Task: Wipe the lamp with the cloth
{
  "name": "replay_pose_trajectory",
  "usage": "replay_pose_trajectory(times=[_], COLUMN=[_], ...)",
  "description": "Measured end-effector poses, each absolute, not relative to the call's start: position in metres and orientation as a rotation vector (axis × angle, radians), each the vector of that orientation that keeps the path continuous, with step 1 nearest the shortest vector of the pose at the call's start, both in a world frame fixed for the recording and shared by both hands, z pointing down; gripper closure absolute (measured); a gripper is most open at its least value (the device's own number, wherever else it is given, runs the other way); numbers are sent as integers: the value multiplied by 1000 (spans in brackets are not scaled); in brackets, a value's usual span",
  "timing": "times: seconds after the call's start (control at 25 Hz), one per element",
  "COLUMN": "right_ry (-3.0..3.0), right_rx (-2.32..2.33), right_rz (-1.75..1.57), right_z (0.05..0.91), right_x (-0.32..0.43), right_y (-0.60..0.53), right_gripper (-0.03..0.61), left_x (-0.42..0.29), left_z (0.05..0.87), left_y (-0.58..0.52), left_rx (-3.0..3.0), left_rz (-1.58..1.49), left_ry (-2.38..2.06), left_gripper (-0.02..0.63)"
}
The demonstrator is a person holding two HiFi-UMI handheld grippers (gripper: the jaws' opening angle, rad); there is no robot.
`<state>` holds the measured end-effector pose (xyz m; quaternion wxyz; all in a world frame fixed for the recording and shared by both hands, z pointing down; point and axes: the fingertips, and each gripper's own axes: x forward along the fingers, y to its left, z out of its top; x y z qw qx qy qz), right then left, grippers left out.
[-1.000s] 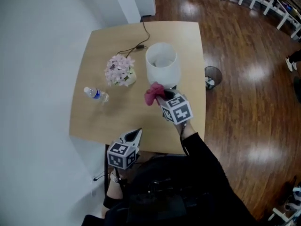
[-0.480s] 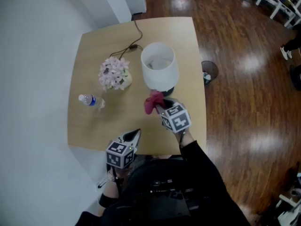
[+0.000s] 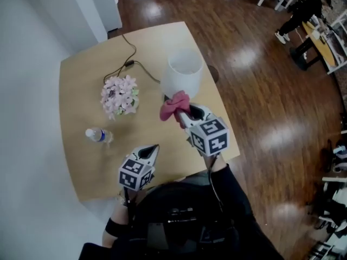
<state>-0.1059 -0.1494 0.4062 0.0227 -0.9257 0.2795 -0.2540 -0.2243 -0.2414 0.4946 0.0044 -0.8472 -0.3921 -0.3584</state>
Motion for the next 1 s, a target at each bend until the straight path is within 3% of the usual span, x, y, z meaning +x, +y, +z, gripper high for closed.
replay_pose_trajectory(times=[0.28,1.0], right_ry=[746,712], right_rx=[-2988,-2849], right_rz=[-635,-1007], right_z=[345,469], right_x=[-63,-67], right_y=[-159,-176], right_gripper=[502,503], left_x=[-220,-202], left_z=[490,490], left_y=[-256,-266], left_rx=[-2657,-2639], left_rz=[-1074,-1084], left_ry=[-1300,-1342], left_gripper=[612,612])
